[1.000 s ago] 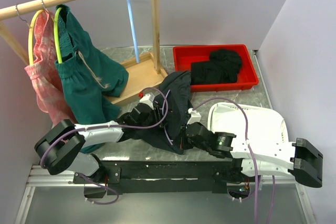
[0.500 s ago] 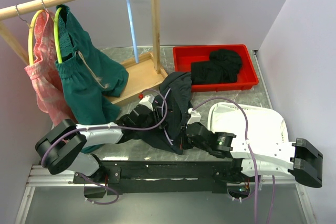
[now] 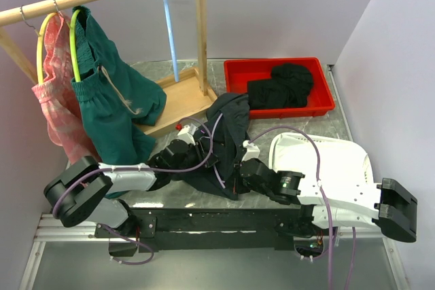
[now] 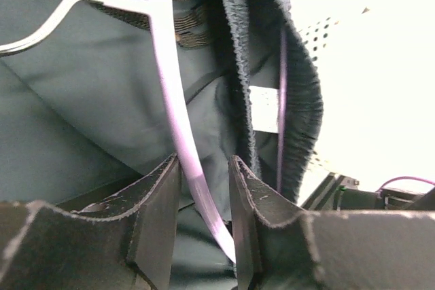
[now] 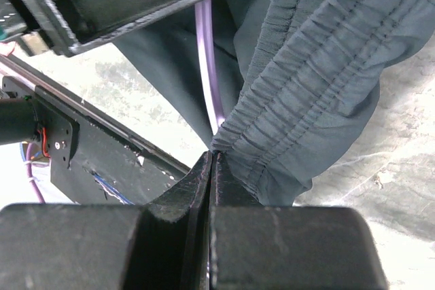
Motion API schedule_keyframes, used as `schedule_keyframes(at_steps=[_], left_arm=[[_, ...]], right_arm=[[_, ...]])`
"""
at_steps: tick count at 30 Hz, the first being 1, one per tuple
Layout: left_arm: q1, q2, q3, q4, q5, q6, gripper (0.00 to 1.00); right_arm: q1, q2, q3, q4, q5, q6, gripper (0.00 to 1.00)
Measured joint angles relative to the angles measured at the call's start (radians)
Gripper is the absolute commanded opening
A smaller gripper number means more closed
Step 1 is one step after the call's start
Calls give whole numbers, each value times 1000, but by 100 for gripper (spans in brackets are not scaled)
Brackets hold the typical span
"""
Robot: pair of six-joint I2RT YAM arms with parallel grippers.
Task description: Place the shorts on the hanger
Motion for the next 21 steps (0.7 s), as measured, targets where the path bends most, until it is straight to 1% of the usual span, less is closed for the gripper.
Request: schedule_keyframes(at_steps=[7, 15, 21], left_arm=[[0, -12, -6, 63, 19, -8, 39], [-13, -10, -2, 69, 27, -7, 38], [-42, -3, 33, 66, 31, 0, 38]], right_arm=[[0, 0, 0, -2, 0, 0, 0], [0, 0, 0, -2, 0, -1, 0], [-1, 0, 0, -1, -1, -2, 0]])
